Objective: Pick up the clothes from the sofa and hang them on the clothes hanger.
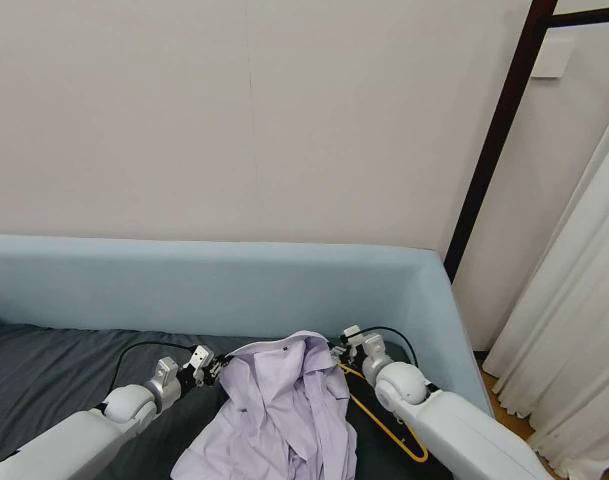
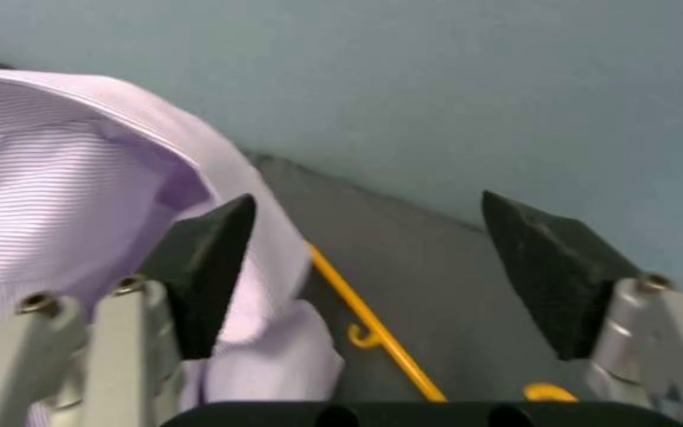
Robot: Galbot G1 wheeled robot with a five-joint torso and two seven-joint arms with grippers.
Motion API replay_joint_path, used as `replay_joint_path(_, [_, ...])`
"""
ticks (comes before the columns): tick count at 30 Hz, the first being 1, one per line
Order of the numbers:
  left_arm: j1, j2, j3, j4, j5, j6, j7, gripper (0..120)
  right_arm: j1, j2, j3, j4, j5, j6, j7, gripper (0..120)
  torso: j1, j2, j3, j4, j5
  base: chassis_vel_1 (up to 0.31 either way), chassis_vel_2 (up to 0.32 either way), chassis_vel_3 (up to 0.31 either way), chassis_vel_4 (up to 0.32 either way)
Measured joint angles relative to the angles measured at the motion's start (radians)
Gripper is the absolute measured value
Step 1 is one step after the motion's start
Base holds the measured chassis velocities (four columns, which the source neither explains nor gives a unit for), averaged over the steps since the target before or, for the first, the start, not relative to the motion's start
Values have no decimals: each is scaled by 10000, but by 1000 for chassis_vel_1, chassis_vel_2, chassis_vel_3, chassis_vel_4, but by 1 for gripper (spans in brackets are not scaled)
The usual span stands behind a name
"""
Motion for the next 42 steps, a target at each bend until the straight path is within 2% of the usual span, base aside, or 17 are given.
replay_joint_path(1, [-12, -15, -2, -17, 0, -1, 1, 0, -237, -192, 272, 191, 52, -64, 1, 84, 0, 1, -1, 0, -1, 0, 0, 0, 0])
replay_joint_path(4, [-20, -27, -6, -80, 0, -1, 1, 0, -604, -468, 580, 392, 59, -127, -5, 89, 0, 1, -2, -1, -1, 0, 0, 0, 0])
replay_joint_path(5, [-21, -33, -5, -200, 0, -1, 3, 0, -1005, -727, 848, 531, -14, -198, -65, 97, 0, 0, -1, -3, 2, 0, 0, 0, 0])
replay_joint_path(10, [29, 15, -22, -563, 29, -1, -37, 0, -1802, -1050, 1189, 618, -373, -588, -262, 100, 0, 1, -1, -4, 1, 0, 0, 0, 0])
replay_joint_path(14, [114, 147, -73, -790, 59, -1, -48, 0, -1981, -1115, 1174, 193, -516, -785, -778, 100, 0, 0, -1, -1, 1, 0, 0, 0, 0])
replay_joint_path(23, [536, 496, -344, -1226, 252, -75, -66, 0, -1089, -362, 851, -1961, -662, -1244, -1845, 100, 0, 1, 0, 4, -2, 0, 0, 0, 0])
replay_joint_path(33, [804, 718, -508, -1608, 330, -116, -92, 0, -660, 264, 973, -3495, -1052, -1389, -2634, 100, 0, 1, 0, 0, -3, 0, 0, 0, 0])
replay_joint_path(34, [812, 729, -511, -1625, 331, -116, -92, 0, -649, 305, 1011, -3581, -1074, -1390, -2680, 99, 0, 0, 0, 0, -3, 0, 0, 0, 0])
replay_joint_path(37, [820, 739, -507, -1660, 346, -119, -89, 0, -593, 547, 1291, -4073, -1112, -1353, -2754, 86, 0, 0, 0, 0, -2, 0, 0, 0, 0])
replay_joint_path(40, [818, 695, -507, -1655, 424, -139, -81, 0, -568, 602, 1366, -4230, -1104, -1345, -2852, 84, 0, 0, 0, 2, -1, 0, 0, 0, 0])
replay_joint_path(42, [784, 608, -522, -1632, 451, -147, -81, 0, -554, 631, 1403, -4390, -1116, -1340, -3055, 75, 0, 0, 0, -2, -3, 0, 0, 0, 0])
